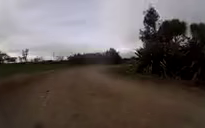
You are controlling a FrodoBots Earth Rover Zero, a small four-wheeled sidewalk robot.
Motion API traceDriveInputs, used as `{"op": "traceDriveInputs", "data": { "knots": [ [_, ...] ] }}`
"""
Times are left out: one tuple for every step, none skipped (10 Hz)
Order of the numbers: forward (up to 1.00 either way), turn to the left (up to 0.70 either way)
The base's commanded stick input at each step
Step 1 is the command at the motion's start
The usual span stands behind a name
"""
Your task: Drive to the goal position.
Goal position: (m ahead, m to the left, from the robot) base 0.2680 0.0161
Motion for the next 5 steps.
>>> {"op": "traceDriveInputs", "data": {
  "knots": [
    [0.85, 0.0],
    [0.85, 0.0],
    [0.85, 0.0],
    [0.85, 0.0],
    [0.85, 0.0]
  ]
}}
